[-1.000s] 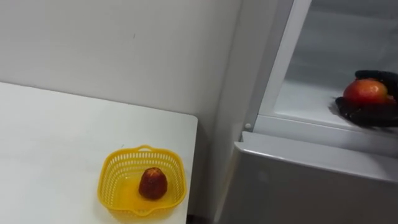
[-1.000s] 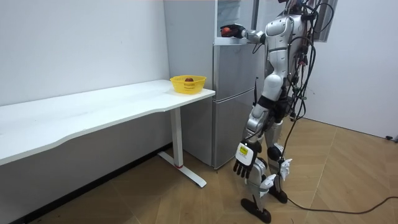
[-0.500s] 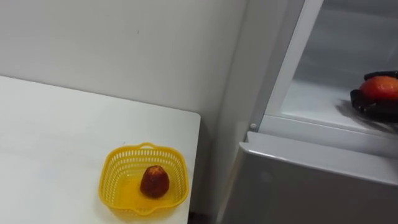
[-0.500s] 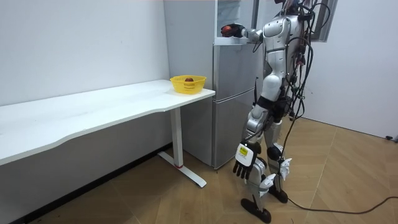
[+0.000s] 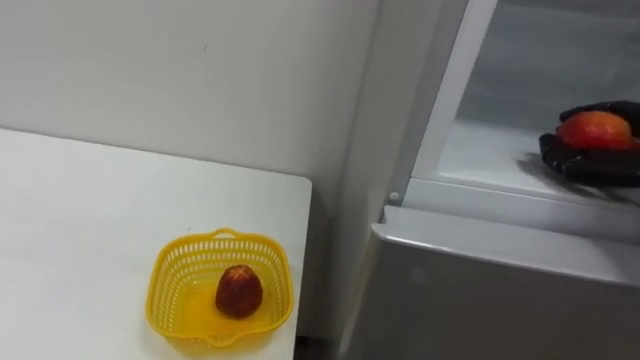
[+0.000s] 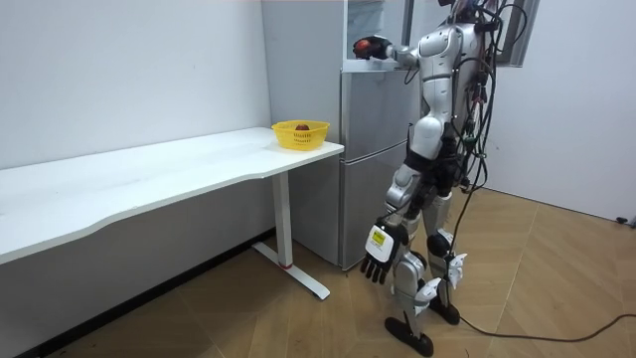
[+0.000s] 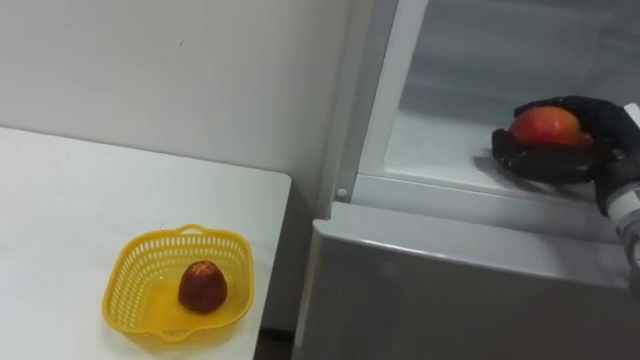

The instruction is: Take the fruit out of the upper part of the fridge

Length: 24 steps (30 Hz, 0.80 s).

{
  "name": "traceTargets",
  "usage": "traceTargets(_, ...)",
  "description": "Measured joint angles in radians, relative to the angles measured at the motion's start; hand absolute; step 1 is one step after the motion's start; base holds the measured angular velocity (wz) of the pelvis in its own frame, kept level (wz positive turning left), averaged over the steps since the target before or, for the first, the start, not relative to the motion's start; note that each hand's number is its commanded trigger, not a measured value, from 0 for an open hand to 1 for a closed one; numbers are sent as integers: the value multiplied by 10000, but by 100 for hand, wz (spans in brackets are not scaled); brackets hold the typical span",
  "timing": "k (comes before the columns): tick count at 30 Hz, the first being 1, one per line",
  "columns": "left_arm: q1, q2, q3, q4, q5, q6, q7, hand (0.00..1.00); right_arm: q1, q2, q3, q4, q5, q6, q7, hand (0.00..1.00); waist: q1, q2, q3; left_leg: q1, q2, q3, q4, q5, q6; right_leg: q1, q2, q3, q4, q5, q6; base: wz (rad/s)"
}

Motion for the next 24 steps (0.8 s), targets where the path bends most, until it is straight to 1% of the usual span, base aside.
traceTargets(1, 10, 1, 8, -1, 0, -9, 3, 0, 81, 0, -1, -280, -30, 15, -62, 100, 1, 38, -22, -6, 1, 16, -3, 0, 0, -20, 1, 25, 2, 0, 0, -8)
traceTargets(3, 57, 0, 3, 17, -4, -24, 12, 0, 465, 1, 3, -1366, -239, 15, -257, 100, 28, 177, -78, 34, 13, 104, -9, 0, 0, -18, 5, 121, 5, 0, 0, -10)
traceTargets(7, 180, -18, -20, -3, -13, -79, 16, 0, 976, 53, 5, -2592, -593, 34, -683, 100, 1, 266, -75, 116, 16, 114, -24, 1, 1, 52, 2, 172, 6, -1, 1, -1)
traceTargets(8, 152, -52, -39, 5, -49, -81, 41, 0, 1009, 173, 5, -3000, -607, 41, -841, 100, -85, 298, -56, 115, 17, 136, -28, 1, 1, 53, 1, 176, 2, -1, 1, -4)
traceTargets(10, 176, -109, -123, 139, -282, -103, 218, 0, 1120, 540, 6, -3930, -608, 31, -1141, 100, -148, 365, -12, 184, 36, 224, -61, 1, 1, 78, 6, 193, 3, 0, 0, -9)
traceTargets(12, 177, -131, -233, 204, -277, -153, 234, 0, 1250, 743, 5, -4543, -627, 4, -1271, 100, -202, 410, 14, 206, 44, 235, -99, -1, 0, 127, 8, 166, 8, 0, 0, -2)
traceTargets(13, 164, -134, -232, 228, -280, -208, 234, 0, 1313, 915, 5, -4918, -750, 7, -1323, 100, -226, 419, 14, 227, 52, 236, -194, -2, -2, 123, 13, 156, 14, 0, 0, 0)
traceTargets(16, 155, -155, -228, 245, -280, -233, 234, 0, 1415, 993, 4, -5710, -948, 7, -1416, 100, -252, 462, 5, 221, 53, 206, -217, -2, -2, 97, 15, 134, 13, 5, -8, -1)
traceTargets(18, 179, -181, -228, 246, -275, -239, 231, 0, 1416, 1114, 0, -6316, -1205, -36, -1502, 100, -275, 529, -35, 251, 53, 226, -197, -1, -2, 117, 17, 132, 14, 7, -11, 0)
traceTargets(19, 191, -185, -228, 246, -275, -243, 230, 0, 1420, 1146, 0, -6457, -1313, -42, -1510, 100, -279, 539, -41, 257, 53, 246, -183, -1, -1, 121, 18, 133, 14, 7, -11, 0)
traceTargets(22, 192, -216, -234, 269, -275, -326, 229, 0, 1485, 1434, 0, -7052, -2031, -200, -1585, 100, -291, 592, -28, 259, 52, 250, -161, 0, -1, 109, 18, 131, 14, 7, -11, 0)
traceTargets(24, 159, -220, -435, 366, -286, -445, 234, 0, 1493, 1758, 6, -7607, -2322, -248, -1718, 100, -286, 633, -27, 252, 50, 214, -171, 0, 0, 70, 14, 137, 14, 7, -11, 0)
